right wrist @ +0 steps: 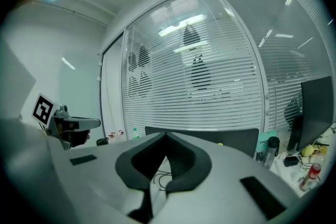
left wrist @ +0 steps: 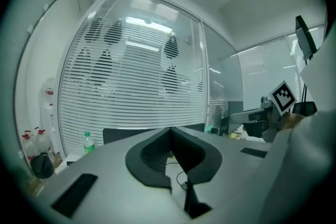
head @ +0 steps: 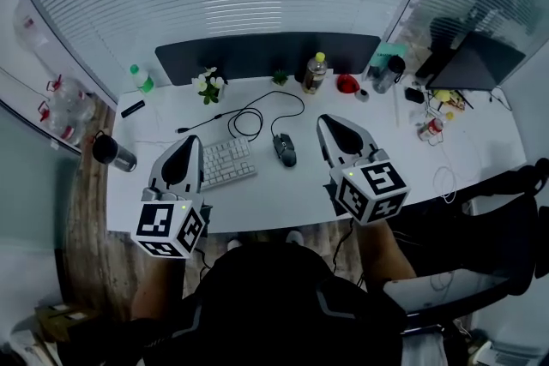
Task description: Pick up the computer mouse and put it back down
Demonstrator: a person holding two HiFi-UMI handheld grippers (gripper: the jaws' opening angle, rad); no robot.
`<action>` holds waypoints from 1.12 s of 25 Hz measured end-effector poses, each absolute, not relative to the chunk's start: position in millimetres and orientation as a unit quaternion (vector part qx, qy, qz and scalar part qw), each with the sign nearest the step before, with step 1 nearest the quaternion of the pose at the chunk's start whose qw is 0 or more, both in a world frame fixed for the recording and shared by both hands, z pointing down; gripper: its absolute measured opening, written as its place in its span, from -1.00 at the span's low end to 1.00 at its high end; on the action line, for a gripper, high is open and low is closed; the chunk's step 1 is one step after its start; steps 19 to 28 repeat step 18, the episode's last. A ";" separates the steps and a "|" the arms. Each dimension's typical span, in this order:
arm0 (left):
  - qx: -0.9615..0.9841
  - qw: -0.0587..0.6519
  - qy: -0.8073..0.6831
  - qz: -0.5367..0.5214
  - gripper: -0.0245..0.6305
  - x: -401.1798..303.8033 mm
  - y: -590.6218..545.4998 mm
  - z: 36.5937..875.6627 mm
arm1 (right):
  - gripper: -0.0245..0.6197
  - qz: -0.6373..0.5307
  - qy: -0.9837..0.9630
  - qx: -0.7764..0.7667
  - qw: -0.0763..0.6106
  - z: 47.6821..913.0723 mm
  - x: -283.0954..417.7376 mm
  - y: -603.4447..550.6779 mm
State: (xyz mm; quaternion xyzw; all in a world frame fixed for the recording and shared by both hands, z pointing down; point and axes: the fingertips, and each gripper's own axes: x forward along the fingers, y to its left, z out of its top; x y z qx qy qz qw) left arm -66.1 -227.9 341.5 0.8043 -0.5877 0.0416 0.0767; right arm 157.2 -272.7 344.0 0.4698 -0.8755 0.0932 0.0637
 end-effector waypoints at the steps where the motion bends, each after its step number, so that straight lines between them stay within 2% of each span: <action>1: 0.801 0.076 -0.593 0.041 -0.84 -68.2 -229.1 340.0 | -0.93 0.093 -0.875 0.470 0.064 343.3 157.1 -273.3; 8: 0.783 0.036 -0.619 0.052 -0.84 -75.5 -235.5 327.4 | -0.93 0.092 -0.877 0.466 0.067 344.9 155.0 -275.9; 28: 0.766 0.024 -0.640 0.062 -0.84 -72.4 -235.2 331.7 | -0.93 0.092 -0.877 0.468 0.065 346.3 159.7 -278.5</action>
